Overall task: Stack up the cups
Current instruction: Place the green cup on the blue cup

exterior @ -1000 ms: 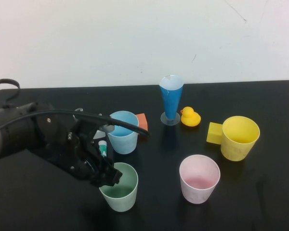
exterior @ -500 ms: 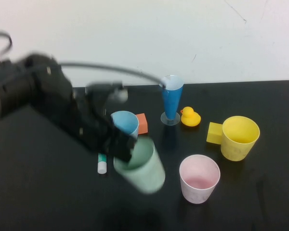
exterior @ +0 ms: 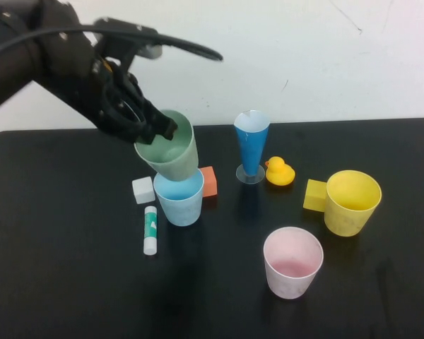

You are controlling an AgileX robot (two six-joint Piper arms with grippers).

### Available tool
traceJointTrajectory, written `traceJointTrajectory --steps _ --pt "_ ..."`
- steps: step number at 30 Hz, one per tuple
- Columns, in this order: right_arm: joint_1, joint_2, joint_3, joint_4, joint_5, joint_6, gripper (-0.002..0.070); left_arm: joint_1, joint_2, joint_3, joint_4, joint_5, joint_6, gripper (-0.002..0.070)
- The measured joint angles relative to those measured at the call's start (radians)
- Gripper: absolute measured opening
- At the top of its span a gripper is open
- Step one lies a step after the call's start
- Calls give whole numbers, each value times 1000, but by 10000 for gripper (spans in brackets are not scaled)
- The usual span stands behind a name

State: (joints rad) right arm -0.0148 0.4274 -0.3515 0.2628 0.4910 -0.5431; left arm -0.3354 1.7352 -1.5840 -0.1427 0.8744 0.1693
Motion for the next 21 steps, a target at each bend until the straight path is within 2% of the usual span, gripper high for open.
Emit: traceJointTrajectory --steps 11,13,18,21 --pt "0 0 0 9 0 0 -2 0 127 0 30 -62 18 15" --pt "0 0 0 9 12 0 -2 0 133 0 35 -64 20 51" --pt "9 0 -2 13 47 -35 -3 0 133 0 41 -96 20 205" --pt "20 0 -10 16 59 -73 -2 0 110 0 41 -122 5 218"
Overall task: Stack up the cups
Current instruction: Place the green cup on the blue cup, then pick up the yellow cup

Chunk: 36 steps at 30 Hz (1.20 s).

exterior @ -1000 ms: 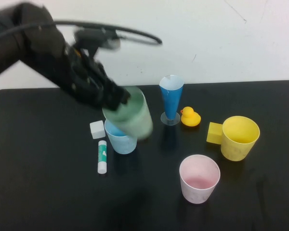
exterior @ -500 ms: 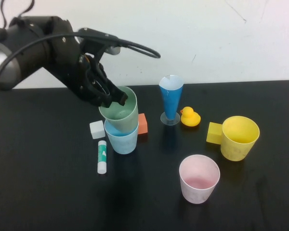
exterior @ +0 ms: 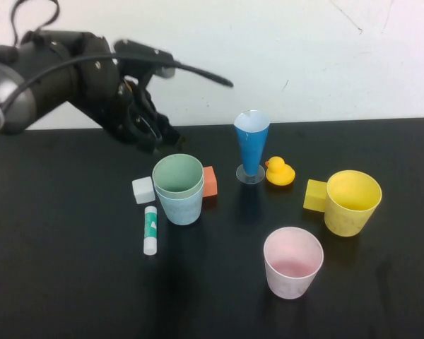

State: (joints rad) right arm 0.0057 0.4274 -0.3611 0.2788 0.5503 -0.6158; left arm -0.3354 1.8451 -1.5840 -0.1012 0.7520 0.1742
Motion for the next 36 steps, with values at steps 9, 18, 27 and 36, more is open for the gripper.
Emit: traceJointTrajectory --steps 9,18,27,36 --pt "16 118 -110 34 71 -122 -3 0 -300 19 85 -69 -5 11" --pt "16 407 -478 150 214 -262 -3 0 -768 412 190 -270 2 2" --pt "18 759 -626 252 301 -416 48 0 -1183 855 223 -378 -23 2" --pt "26 1147 -842 256 312 -424 448 -15 -1426 1239 165 -551 -55 1"
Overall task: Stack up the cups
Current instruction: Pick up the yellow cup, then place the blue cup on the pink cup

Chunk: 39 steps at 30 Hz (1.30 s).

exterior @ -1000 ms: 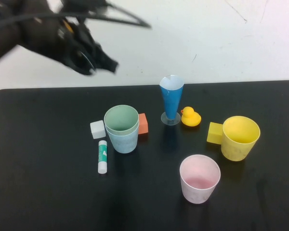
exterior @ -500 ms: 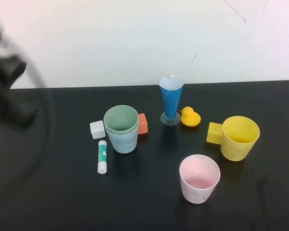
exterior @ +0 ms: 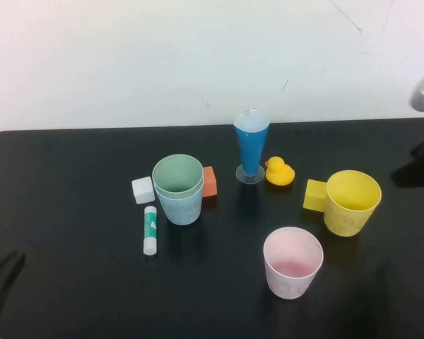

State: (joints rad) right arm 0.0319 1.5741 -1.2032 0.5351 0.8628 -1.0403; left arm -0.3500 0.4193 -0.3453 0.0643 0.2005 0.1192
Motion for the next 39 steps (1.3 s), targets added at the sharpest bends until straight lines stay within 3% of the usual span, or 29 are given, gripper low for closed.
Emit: traceJointTrajectory --steps 4,10,13,17,20,22,26,32,39 --pt "15 136 -80 32 -11 0 489 -8 -81 111 -37 -201 -39 1" --pt "34 320 -132 43 -117 -58 496 -8 -120 138 -64 -248 -54 2" --pt "38 371 -133 43 -156 -84 466 -8 -122 138 -48 -252 -54 1" --pt "40 407 -133 43 -171 -104 307 -8 -122 150 -51 -266 -58 2" --pt "42 419 -139 45 -173 -118 109 -8 -122 157 -53 -275 -60 1" --pt "42 419 -160 64 -162 -120 53 -8 -122 157 -53 -279 -61 1" --pt "52 389 -276 77 -54 -122 38 -8 -122 157 -53 -283 -63 2" --pt "149 293 -502 75 282 -106 37 -8 -122 157 -53 -295 -65 1" --pt "337 286 -477 -170 355 34 36 -8 -122 157 -53 -321 -65 2"
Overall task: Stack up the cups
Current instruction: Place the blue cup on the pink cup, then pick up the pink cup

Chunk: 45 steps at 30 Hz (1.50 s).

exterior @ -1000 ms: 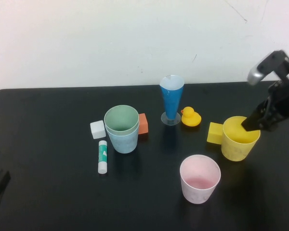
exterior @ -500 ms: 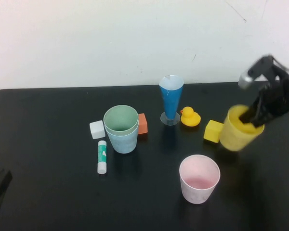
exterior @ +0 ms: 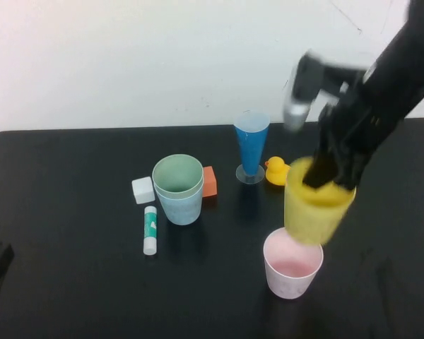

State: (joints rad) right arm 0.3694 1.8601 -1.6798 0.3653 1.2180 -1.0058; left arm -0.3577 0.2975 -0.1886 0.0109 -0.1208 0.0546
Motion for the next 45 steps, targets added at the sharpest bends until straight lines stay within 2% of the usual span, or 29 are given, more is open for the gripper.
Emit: traceJointTrajectory --steps 4,14,17,24,29,34,36,40,45 --pt "47 2 82 -30 -51 19 35 0 0 0 0 0 0 1" --pt "53 71 130 -34 -118 21 42 0 -1 0 0 18 0 1" --pt "53 104 130 -11 -120 21 74 0 -1 0 0 20 0 1" --pt "53 139 130 13 -134 21 240 0 -1 29 14 -9 2 1" --pt "53 178 130 18 -161 9 271 0 -1 30 14 -14 8 1" --pt "53 226 130 68 -188 2 253 0 -1 30 14 -14 10 1" --pt "53 234 130 80 -188 -1 210 0 -1 30 14 -14 10 1" --pt "54 242 104 90 -159 -5 78 0 -1 30 19 -14 15 1" --pt "69 246 -50 90 -29 13 78 0 -1 30 21 -14 19 1"
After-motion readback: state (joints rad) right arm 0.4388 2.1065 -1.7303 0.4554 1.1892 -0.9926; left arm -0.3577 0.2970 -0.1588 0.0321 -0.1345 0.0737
